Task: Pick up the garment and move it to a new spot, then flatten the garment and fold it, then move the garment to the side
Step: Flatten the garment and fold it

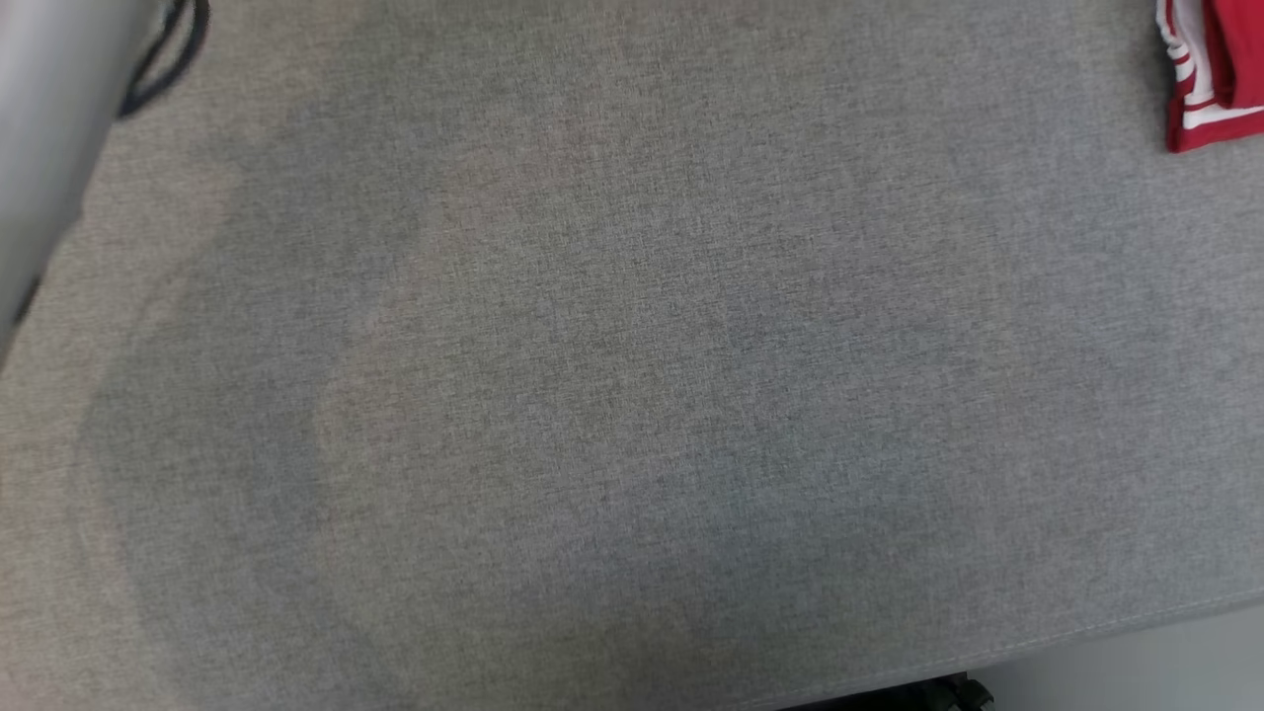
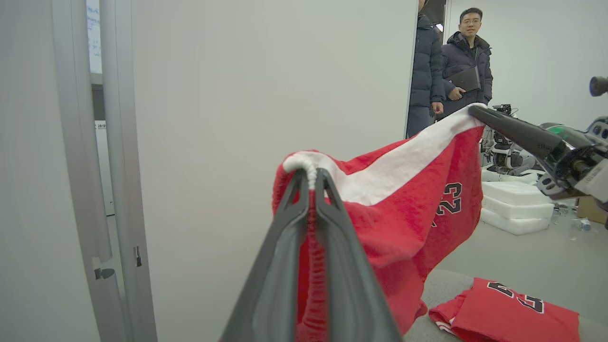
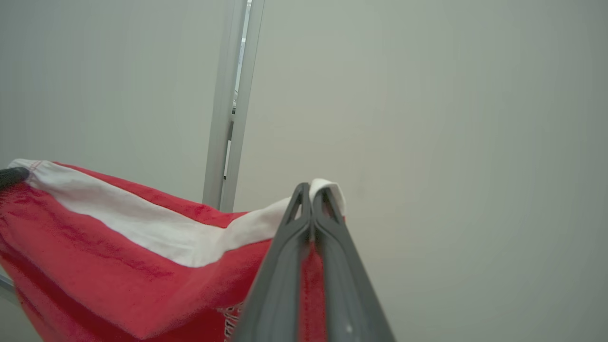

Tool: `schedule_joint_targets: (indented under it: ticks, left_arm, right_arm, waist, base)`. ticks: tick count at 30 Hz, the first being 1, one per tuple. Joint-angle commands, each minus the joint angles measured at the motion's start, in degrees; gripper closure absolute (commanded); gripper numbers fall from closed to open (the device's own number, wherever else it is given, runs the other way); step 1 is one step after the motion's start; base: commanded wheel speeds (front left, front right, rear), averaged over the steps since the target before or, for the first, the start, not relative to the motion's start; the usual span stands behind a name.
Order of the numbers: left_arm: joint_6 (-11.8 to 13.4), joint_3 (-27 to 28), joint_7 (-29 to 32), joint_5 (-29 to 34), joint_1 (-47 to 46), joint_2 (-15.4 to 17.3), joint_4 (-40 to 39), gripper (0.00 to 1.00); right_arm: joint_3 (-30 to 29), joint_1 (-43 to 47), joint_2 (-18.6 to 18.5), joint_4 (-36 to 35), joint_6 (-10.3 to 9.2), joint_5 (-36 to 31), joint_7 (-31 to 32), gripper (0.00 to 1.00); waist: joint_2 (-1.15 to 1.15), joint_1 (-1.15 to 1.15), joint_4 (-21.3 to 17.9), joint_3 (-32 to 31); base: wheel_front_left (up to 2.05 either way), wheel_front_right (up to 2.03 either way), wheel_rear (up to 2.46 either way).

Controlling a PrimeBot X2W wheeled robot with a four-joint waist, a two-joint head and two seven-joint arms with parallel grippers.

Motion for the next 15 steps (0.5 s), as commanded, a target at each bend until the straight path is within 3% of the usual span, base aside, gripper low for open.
schedule_joint_targets:
  ticks: [1, 6, 9, 15]
  left_arm:
    - [-0.1, -0.9, -0.4, -1.5, 3.3, 1.1, -1.0, 1.00]
    - [-0.1, 1.3, -0.5, -1.1, 17.5, 4.0, -11.6, 1.00]
    - [-0.1, 5.4, -0.5, 0.1, 30.5, 5.4, -19.2, 1.00]
    - [-0.1, 9.1, -0.4, 2.2, 53.8, 6.8, -28.5, 1.00]
  right_arm:
    - [0.4, 3.1, -0.1, -1.4, -0.03, -0.1, -0.1, 1.00]
    - [-0.9, 15.9, -2.2, -8.2, -0.04, 0.7, -0.1, 1.00]
    - [-5.5, 27.9, -2.8, -12.6, -0.04, 0.6, -0.1, 1.00]
    - [-16.6, 52.2, 0.4, -20.2, -0.04, -0.6, -0.1, 1.00]
  waist:
    - [0.00, -0.01, -0.4, 1.9]
    - [0.00, -0.01, 1.5, 0.3]
    - [0.00, -0.01, 2.5, -1.9]
    - [0.00, -0.01, 3.7, -7.8]
  base:
    - [0.00, 0.00, 0.00]
    - [0.00, 0.00, 0.00]
    - [0.00, 0.00, 0.00]
    - [0.00, 0.00, 0.00]
